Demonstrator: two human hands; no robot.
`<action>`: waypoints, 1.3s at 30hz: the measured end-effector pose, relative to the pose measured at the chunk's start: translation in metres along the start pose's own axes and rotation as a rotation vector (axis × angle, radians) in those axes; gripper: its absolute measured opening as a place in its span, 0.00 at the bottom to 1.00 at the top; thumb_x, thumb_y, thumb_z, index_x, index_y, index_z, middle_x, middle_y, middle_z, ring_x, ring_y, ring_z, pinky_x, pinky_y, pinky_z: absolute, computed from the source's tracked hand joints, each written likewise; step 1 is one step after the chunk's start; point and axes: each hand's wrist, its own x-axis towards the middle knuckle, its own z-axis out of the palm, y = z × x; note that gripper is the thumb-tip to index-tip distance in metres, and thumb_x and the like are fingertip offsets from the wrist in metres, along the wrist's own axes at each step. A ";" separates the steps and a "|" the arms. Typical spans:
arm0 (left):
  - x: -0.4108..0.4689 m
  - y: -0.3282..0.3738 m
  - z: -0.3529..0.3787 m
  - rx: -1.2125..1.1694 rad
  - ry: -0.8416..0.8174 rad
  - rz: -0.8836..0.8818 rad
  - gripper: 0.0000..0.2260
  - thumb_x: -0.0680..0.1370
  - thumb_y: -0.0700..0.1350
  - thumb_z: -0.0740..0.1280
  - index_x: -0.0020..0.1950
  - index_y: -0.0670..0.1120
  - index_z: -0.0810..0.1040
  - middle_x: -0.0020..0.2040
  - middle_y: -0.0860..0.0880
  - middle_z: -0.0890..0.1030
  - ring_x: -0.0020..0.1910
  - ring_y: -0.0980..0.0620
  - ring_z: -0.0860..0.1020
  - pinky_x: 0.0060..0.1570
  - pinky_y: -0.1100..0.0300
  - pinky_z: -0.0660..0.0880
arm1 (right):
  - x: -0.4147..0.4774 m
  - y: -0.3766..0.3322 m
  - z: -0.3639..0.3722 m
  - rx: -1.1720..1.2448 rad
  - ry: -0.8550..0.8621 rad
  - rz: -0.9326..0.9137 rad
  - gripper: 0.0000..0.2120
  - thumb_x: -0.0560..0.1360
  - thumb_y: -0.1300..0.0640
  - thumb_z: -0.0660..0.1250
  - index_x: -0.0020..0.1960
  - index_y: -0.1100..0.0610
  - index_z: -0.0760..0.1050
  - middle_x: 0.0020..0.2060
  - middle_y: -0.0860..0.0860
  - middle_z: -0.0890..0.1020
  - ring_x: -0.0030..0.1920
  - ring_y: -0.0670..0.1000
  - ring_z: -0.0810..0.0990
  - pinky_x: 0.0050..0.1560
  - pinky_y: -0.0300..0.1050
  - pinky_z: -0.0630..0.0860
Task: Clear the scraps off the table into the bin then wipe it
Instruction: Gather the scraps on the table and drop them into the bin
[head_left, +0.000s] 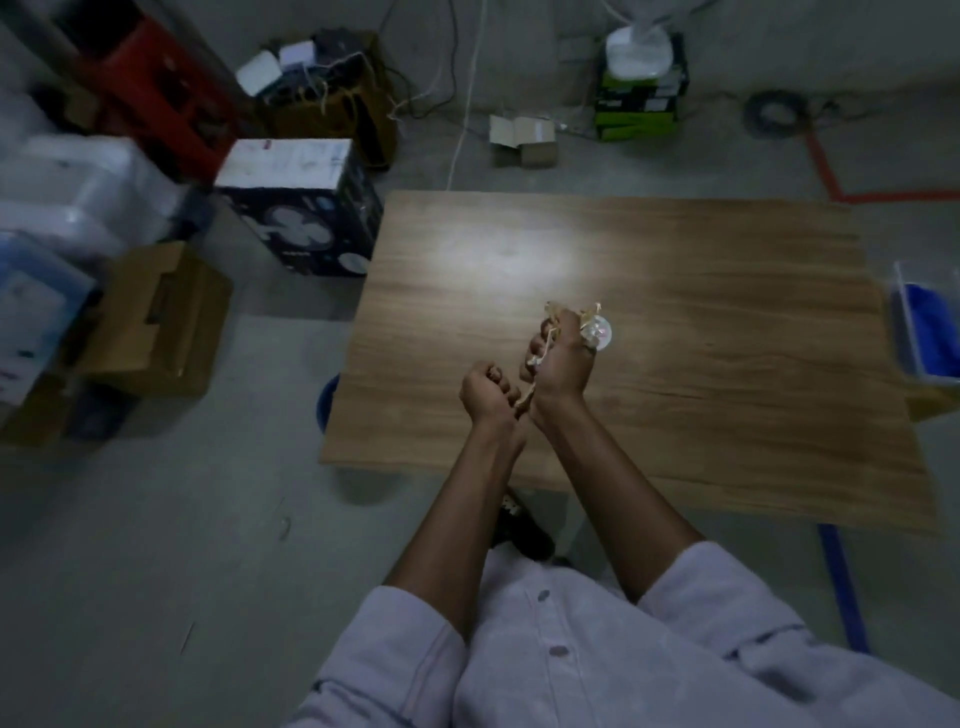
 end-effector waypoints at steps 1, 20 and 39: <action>-0.005 0.005 -0.007 -0.028 0.010 -0.019 0.17 0.79 0.41 0.57 0.31 0.50 0.60 0.25 0.52 0.60 0.20 0.54 0.57 0.21 0.65 0.54 | -0.011 0.004 0.008 -0.022 -0.012 -0.013 0.19 0.79 0.52 0.63 0.30 0.52 0.67 0.22 0.48 0.67 0.21 0.48 0.60 0.25 0.37 0.57; 0.104 0.223 -0.190 -0.288 0.095 -0.107 0.20 0.81 0.44 0.61 0.30 0.48 0.64 0.20 0.52 0.68 0.23 0.53 0.66 0.25 0.63 0.64 | -0.061 0.200 0.241 -0.363 -0.172 -0.095 0.17 0.80 0.52 0.66 0.33 0.53 0.75 0.26 0.51 0.77 0.29 0.52 0.76 0.35 0.50 0.71; 0.338 0.275 -0.336 -0.483 0.172 -0.500 0.17 0.82 0.45 0.62 0.66 0.38 0.80 0.62 0.39 0.83 0.59 0.41 0.81 0.62 0.50 0.76 | 0.028 0.439 0.335 -0.580 -0.045 0.160 0.09 0.82 0.55 0.66 0.52 0.59 0.83 0.45 0.56 0.86 0.47 0.52 0.85 0.51 0.50 0.81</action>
